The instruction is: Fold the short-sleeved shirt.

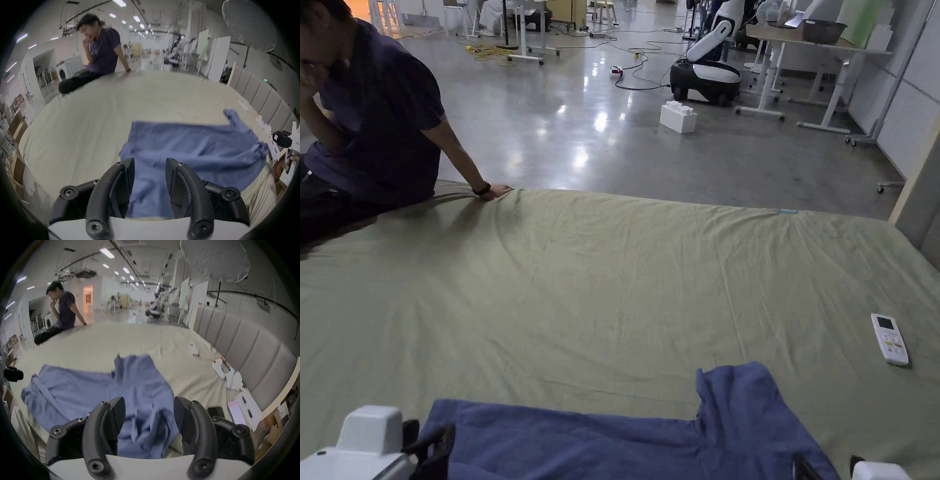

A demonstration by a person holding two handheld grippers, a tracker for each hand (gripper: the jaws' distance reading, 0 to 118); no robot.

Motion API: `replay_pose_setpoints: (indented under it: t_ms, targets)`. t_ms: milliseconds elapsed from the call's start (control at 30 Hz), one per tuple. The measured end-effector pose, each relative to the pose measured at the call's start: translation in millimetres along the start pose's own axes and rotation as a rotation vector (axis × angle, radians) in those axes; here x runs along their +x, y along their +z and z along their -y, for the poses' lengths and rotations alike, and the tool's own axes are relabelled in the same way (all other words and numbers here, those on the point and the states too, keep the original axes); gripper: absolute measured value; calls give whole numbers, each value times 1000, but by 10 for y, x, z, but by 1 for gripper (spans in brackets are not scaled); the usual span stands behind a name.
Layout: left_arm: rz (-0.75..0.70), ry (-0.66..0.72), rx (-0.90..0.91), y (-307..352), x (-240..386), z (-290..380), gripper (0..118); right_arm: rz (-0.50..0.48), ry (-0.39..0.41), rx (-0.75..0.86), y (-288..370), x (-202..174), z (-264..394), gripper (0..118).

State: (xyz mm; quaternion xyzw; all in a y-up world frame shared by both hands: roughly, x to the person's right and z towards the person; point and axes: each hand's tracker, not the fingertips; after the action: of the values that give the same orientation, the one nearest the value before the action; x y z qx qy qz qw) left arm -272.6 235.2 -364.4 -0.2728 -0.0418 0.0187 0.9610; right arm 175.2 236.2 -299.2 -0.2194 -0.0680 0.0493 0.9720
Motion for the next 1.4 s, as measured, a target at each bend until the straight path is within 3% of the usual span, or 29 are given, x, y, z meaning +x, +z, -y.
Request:
replay_pose_setpoints:
  t_ms: [100, 267, 333, 433, 567, 700, 900, 1167, 1267, 1333, 1400]
  targets:
    - [26, -6, 103, 109, 161, -205, 40, -17, -8, 58, 26, -60, -144, 61]
    - [-5, -40, 279, 278, 359, -415, 37, -8, -2, 224, 136, -204, -339, 24]
    - [-33, -44, 322, 350, 423, -451, 15, 6, 29, 312, 187, -258, -422, 5]
    - [-51, -30, 385, 390, 420, -454, 5, 17, 14, 352, 196, -323, -494, 1]
    - [-83, -71, 397, 425, 410, -401, 3, 16, 19, 384, 144, -383, -565, 1]
    - [-123, -17, 365, 380, 276, -328, 3, 12, 14, 386, 90, -430, -594, 1]
    - [-164, 71, 202, -55, -185, -192, 3, 3, 13, 362, -26, -460, -541, 1]
    - [-95, 129, -218, -1150, -604, -178, 3, -3, 27, 294, -179, -434, -471, 1]
    - [-93, 95, -326, -1533, -619, -153, 26, 0, 41, 256, -241, -395, -416, 1]
    - [-96, 79, -378, -1829, -698, -114, 53, 8, 45, 235, -277, -351, -366, 1]
    - [-117, 52, -421, -2027, -692, -76, 64, 18, 48, 207, -310, -309, -319, 1]
